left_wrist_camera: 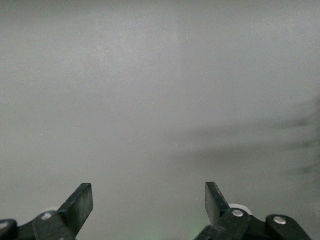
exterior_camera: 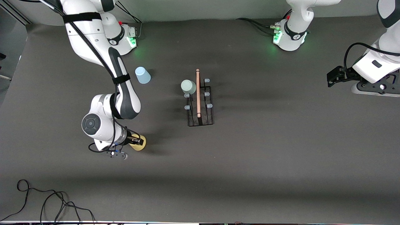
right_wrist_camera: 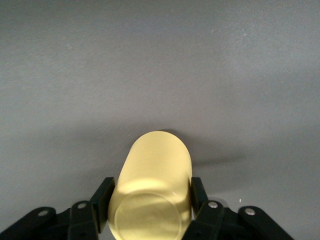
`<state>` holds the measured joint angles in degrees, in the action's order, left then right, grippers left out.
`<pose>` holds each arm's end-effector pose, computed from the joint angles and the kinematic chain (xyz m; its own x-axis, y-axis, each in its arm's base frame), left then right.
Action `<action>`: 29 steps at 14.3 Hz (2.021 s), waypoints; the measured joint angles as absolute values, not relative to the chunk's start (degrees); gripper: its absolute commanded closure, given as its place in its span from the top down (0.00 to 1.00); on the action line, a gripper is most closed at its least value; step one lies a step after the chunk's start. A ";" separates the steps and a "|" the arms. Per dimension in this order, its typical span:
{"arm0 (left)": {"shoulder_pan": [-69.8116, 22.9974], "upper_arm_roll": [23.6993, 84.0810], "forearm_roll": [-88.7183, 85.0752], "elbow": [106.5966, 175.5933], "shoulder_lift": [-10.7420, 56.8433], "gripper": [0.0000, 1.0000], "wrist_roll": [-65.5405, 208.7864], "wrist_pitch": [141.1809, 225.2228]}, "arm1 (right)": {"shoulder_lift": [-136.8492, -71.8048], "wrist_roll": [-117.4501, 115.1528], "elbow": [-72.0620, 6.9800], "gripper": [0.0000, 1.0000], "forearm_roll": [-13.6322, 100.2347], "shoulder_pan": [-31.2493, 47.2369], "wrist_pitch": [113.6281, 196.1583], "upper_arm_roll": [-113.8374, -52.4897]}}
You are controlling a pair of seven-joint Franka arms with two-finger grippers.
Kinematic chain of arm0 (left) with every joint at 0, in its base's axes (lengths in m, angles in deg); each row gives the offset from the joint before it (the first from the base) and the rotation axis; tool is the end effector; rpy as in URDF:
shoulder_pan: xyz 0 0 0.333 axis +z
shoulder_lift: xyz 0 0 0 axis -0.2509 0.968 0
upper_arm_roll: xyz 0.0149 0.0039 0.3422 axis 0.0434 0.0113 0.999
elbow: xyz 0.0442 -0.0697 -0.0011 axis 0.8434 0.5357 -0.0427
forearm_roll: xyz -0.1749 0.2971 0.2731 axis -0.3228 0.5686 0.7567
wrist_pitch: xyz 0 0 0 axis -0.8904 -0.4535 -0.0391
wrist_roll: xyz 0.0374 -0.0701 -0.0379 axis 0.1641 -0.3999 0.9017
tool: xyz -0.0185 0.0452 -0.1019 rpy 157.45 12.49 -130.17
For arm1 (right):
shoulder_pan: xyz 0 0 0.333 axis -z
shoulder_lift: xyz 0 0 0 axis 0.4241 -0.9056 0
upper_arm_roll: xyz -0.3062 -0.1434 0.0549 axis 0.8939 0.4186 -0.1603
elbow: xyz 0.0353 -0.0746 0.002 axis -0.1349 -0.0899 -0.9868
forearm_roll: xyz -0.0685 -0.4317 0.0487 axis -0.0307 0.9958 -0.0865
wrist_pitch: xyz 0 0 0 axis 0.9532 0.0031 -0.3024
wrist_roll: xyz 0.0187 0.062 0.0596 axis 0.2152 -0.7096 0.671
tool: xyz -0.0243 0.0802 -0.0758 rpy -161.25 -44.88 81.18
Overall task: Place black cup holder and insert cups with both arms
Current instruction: 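Carry the yellow cup to the rack and slide it onto a peg, then open the right gripper and draw it back from the yellow cup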
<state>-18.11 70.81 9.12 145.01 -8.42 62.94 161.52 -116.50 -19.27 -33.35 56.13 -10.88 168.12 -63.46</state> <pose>0.5678 -0.0455 0.5903 0.9910 -0.1268 -0.0431 -0.1283 -0.9912 -0.0342 0.6905 0.1727 0.2264 0.9691 -0.2400 -0.0574 -0.2430 -0.9686 -0.0529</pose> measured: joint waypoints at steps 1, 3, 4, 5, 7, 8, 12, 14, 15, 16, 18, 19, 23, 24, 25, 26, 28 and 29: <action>-18.22 70.79 9.11 144.95 -8.42 1.00 63.03 161.51 | -115.03 -20.13 -33.04 0.00 55.85 -10.93 166.24 -63.46; -18.32 70.77 9.11 144.90 -8.42 1.00 63.07 161.48 | -111.40 -24.33 -32.70 0.00 55.67 -11.91 163.16 -63.46; -18.39 70.77 9.11 144.86 -8.42 1.00 63.07 161.48 | -109.35 -27.26 -32.67 0.00 55.67 -13.26 161.87 -63.46; -18.52 70.76 9.11 144.75 -8.42 1.00 63.08 161.48 | -107.48 -30.48 -32.67 0.00 55.66 -14.94 160.64 -63.46; -18.85 70.74 9.11 144.48 -8.41 1.00 63.14 161.48 | -104.49 -38.47 -32.71 0.00 55.66 -18.64 159.23 -63.49; -18.93 70.74 9.11 144.48 -8.40 1.00 63.17 161.48 | -103.47 -42.85 -32.72 0.00 55.66 -20.66 158.91 -63.51; -19.02 70.73 9.11 144.48 -8.24 1.00 63.19 161.48 | -102.46 -55.48 -32.76 0.00 55.88 -29.14 158.99 -63.49; -19.02 70.73 9.11 144.48 -7.98 1.00 63.20 161.48 | -102.56 -59.74 -32.93 0.00 56.91 -32.34 159.97 -63.50; -19.02 70.74 9.11 144.48 -7.82 1.00 63.21 161.48 | -102.69 -60.76 -33.10 0.00 57.23 -33.48 160.19 -63.50; -19.02 70.75 9.11 144.48 -7.68 1.00 63.22 161.48 | -102.81 -61.25 -33.54 0.00 57.40 -34.49 160.40 -63.50; -19.02 70.78 9.11 144.48 -7.48 1.00 63.23 161.48 | -103.00 -61.69 -34.93 0.00 57.60 -35.62 161.36 -63.50; -19.02 70.78 9.11 144.48 -7.43 1.00 63.23 161.48 | -103.10 -61.69 -35.40 0.00 57.67 -35.67 162.16 -63.47; -19.02 70.78 9.11 144.48 -7.35 1.00 63.23 161.44 | -103.66 -61.69 -35.99 0.76 57.70 -35.65 163.45 -63.12; -19.02 70.78 9.11 144.48 -7.33 1.00 63.23 161.39 | -103.77 -61.69 -36.11 0.76 57.70 -35.65 163.49 -63.12; -19.02 70.78 9.11 144.48 -7.30 1.00 63.23 161.39 | -103.78 -61.69 -36.20 0.78 57.70 -35.65 163.50 -63.11; -19.02 70.78 9.11 144.48 -7.27 1.00 63.23 161.39 | -103.78 -61.69 -36.21 0.91 57.70 -35.65 163.52 -63.11; -19.02 70.78 9.11 144.48 -7.23 1.00 63.23 161.38 | -103.78 -61.69 -36.21 0.96 57.71 -35.59 163.62 -62.99; -19.02 70.78 9.11 144.48 -7.22 1.00 63.23 161.37 | -103.75 -61.69 -36.20 0.96 57.71 -35.50 163.71 -62.86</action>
